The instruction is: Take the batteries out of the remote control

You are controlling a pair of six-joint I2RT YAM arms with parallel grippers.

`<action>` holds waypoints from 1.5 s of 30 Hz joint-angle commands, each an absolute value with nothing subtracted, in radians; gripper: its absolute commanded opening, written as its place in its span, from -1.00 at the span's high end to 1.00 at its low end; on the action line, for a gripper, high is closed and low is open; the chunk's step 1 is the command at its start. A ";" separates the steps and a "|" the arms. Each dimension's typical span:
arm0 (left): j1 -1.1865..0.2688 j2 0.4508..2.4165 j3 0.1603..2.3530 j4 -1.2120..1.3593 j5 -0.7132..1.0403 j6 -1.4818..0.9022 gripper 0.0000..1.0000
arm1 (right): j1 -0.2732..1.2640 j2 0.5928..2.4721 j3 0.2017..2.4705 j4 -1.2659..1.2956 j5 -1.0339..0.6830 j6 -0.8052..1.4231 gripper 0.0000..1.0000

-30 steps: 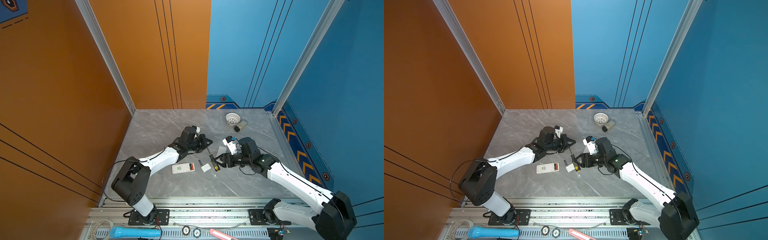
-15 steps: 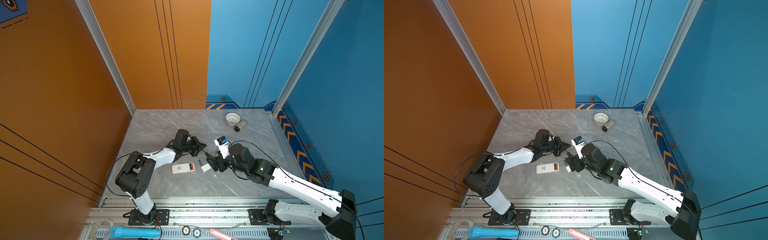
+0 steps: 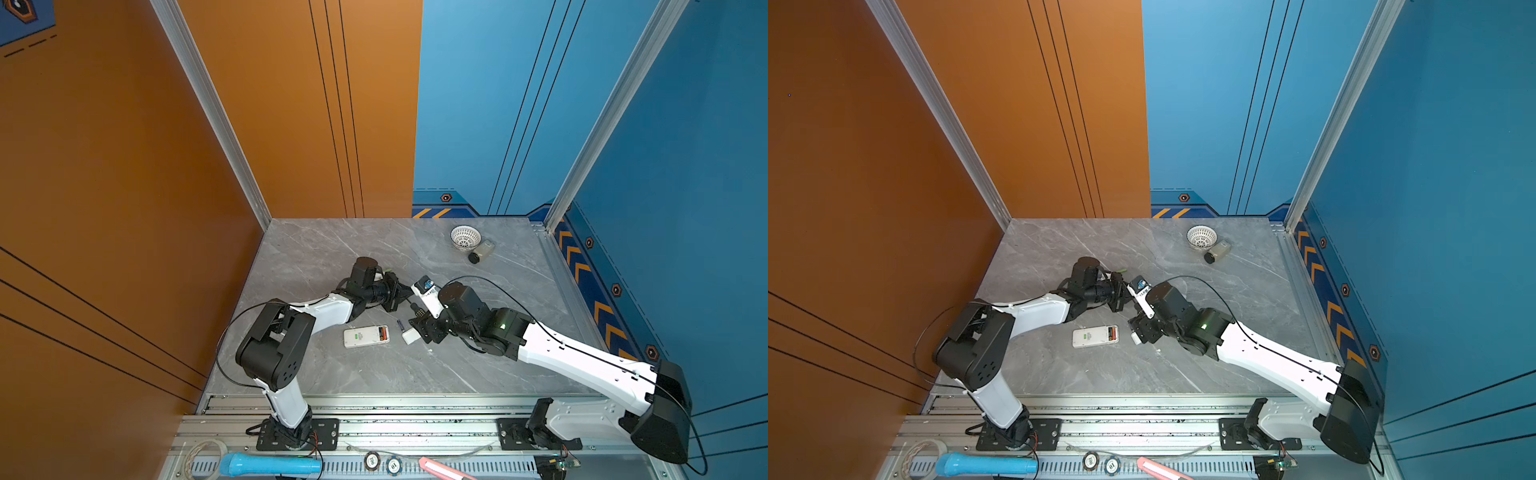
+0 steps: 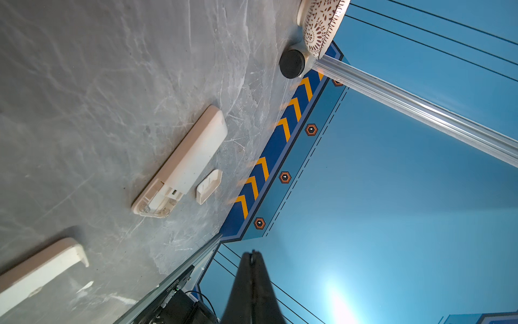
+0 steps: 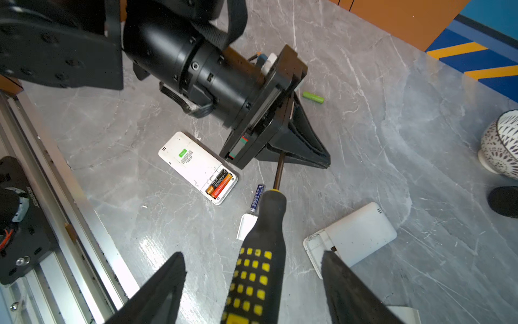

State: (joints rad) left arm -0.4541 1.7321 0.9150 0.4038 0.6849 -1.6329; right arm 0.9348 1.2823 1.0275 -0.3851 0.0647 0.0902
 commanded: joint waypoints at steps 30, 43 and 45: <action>-0.377 1.712 0.951 0.450 0.729 -1.588 -0.45 | 0.924 1.338 1.150 -0.490 0.054 0.232 1.00; -0.213 1.285 1.275 -0.712 0.258 -0.274 -0.96 | 0.830 1.372 1.353 -0.944 -0.186 0.514 1.00; -0.252 1.246 1.223 -0.784 0.202 -0.081 -0.96 | 0.823 1.409 1.424 -1.002 -0.226 0.538 1.00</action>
